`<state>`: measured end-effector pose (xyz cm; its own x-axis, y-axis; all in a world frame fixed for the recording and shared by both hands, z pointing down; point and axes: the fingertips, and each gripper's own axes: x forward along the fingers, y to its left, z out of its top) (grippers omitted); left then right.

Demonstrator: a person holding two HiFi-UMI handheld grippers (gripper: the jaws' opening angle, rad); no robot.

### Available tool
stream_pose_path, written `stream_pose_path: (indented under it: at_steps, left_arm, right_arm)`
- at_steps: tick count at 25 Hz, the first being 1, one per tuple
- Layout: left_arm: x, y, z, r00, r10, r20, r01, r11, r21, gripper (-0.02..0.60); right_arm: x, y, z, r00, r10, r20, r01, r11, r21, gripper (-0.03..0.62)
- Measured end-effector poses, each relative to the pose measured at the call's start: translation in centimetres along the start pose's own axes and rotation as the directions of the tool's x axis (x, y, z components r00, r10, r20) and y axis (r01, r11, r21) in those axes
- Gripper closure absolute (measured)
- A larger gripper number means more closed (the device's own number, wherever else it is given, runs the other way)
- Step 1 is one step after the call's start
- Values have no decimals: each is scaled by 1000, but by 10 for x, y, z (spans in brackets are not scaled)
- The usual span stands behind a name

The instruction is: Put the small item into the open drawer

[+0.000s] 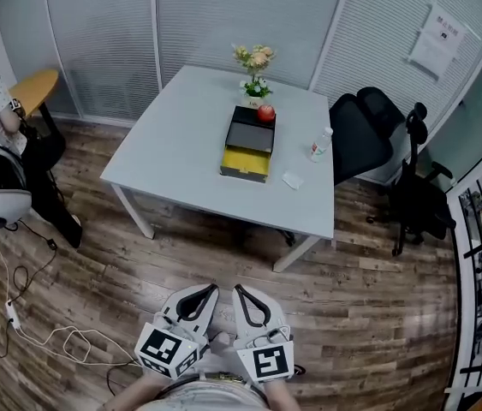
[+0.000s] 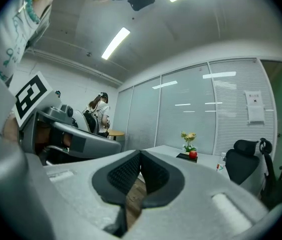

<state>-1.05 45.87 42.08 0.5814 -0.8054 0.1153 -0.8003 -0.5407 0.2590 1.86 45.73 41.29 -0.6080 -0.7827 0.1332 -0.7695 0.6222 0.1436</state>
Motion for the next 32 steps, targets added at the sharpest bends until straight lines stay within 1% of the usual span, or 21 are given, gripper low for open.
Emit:
stream_pose_path:
  at_steps: [7,14,25,32]
  left_arm:
    - [22,14,8,1000,-18,9,18,1000,-3,584]
    - [58,45,24,999,-47,12,47,999,9,584]
    - [113,89,43,995,-101,3,101,995,4,584]
    - [136,112,44,992,-129,-11,128,992,-12,584]
  right_arm:
    - [20,-15,2,1000,-13,6,13,1000,-8,591]
    - [60,-38,11,999,-45,20,45,998,-33,591]
    - [123,-71,15,997,-74,-5,74,996,-56,591]
    - [152,-87,11,995,-101,-20,100,994,-51,591]
